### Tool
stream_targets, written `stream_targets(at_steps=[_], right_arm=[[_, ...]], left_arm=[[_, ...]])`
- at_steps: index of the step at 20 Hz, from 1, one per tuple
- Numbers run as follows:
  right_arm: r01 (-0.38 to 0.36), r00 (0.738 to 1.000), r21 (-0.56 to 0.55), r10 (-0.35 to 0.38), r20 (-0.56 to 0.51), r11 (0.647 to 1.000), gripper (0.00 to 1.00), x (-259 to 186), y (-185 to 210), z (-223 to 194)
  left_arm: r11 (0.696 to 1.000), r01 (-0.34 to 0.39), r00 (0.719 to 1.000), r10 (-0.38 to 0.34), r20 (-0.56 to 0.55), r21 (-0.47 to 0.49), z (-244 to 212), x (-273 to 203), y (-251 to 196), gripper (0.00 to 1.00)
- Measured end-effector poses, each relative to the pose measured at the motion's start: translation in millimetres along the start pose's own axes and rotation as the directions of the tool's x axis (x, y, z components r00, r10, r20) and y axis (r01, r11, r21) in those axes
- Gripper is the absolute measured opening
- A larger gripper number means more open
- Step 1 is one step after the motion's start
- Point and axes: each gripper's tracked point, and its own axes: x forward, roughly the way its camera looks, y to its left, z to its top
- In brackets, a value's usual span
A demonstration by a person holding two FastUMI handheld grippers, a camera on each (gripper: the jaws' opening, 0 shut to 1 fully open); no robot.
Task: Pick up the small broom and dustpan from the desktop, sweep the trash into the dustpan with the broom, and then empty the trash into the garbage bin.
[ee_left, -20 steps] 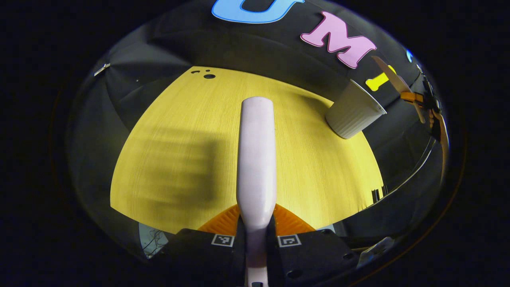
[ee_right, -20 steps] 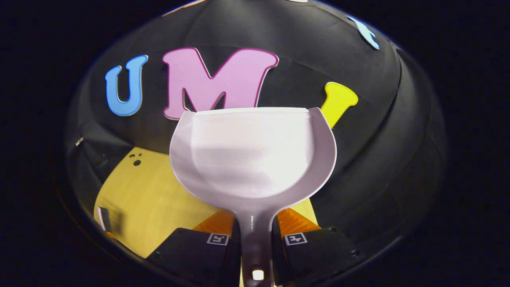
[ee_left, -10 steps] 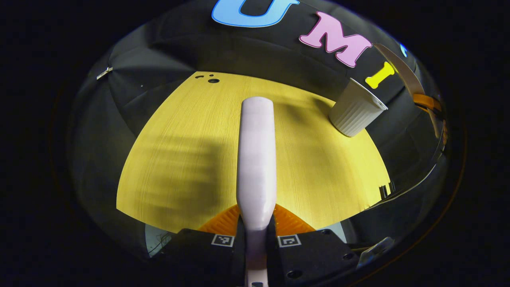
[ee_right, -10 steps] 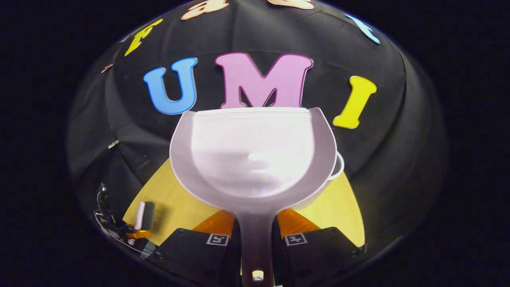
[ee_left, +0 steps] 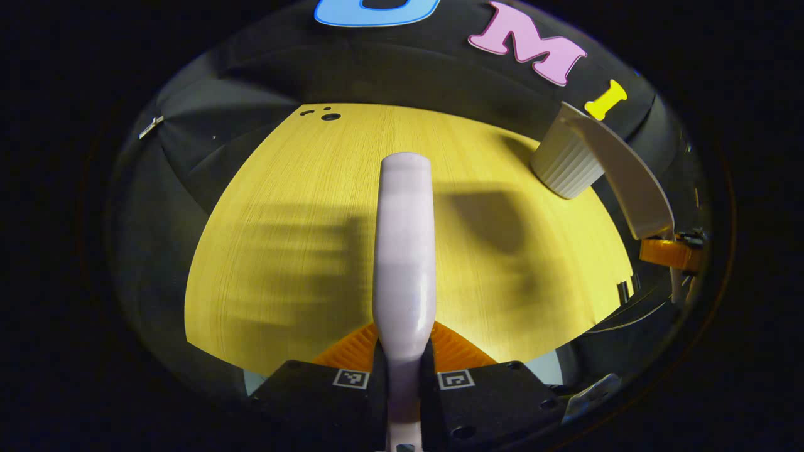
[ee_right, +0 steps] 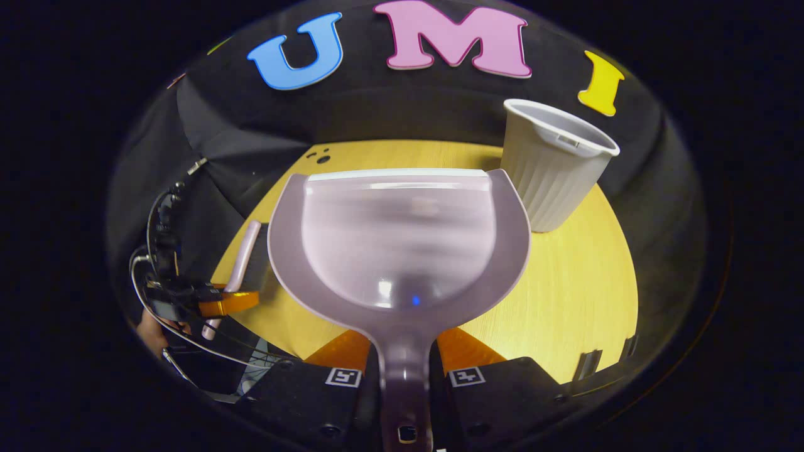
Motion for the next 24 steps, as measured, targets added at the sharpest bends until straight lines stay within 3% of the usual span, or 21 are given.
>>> stream_targets(at_steps=[3,6,7,10,12,19,20,21,22,23,24], right_arm=[[0.006,0.997,0.008,-0.005,-0.072,1.000,0.39,20.5,-19.1,-12.5],[0.016,0.991,-0.006,-0.017,-0.131,1.000,0.36,47.3,-29.6,-24.7],[0.019,0.989,-0.009,-0.020,-0.146,1.000,0.31,55.0,-32.4,-27.2],[-0.003,0.982,-0.003,0.002,-0.191,1.000,0.39,80.8,-28.9,-34.5],[-0.013,0.975,-0.011,0.011,-0.220,1.000,0.36,92.8,-30.7,-40.3],[-0.057,0.961,-0.060,0.039,-0.275,0.997,0.37,101.5,-29.0,-60.6],[-0.067,0.959,-0.044,0.052,-0.280,0.997,0.42,103.3,-27.8,-61.6],[-0.075,0.957,-0.033,0.062,-0.283,0.997,0.33,104.5,-26.7,-60.6],[-0.073,0.958,-0.039,0.059,-0.282,0.997,0.46,105.0,-30.0,-61.2],[-0.075,0.957,-0.044,0.060,-0.283,0.996,0.43,105.8,-29.9,-61.5],[-0.074,0.958,-0.047,0.058,-0.282,0.996,0.42,105.6,-30.9,-61.9]], left_arm=[[0.998,-0.055,0.997,0.057,-0.045,0.043,-1.7,13.4,-0.1,0.25],[0.993,-0.096,0.990,0.102,-0.100,0.064,-2.3,33.8,1.7,0.25],[0.992,-0.107,0.986,0.114,-0.119,0.065,-2.0,40.6,2.0,0.25],[0.991,-0.129,0.977,0.134,-0.166,0.043,-2.2,53.4,-1.2,0.26],[0.989,-0.142,0.968,0.145,-0.203,0.034,-3.7,59.5,-0.8,0.25],[0.984,-0.165,0.941,0.176,-0.289,0.062,-10.9,72.7,1.2,0.29],[0.982,-0.174,0.937,0.188,-0.296,0.072,-11.9,72.9,0.4,0.29],[0.981,-0.179,0.935,0.193,-0.299,0.075,-12.5,72.4,-0.4,0.30],[0.980,-0.183,0.937,0.197,-0.287,0.076,-9.9,73.5,0.2,0.30],[0.979,-0.191,0.939,0.204,-0.278,0.072,-7.9,72.5,1.6,0.27],[0.979,-0.193,0.943,0.202,-0.265,0.061,-5.0,69.6,-0.2,0.36]])
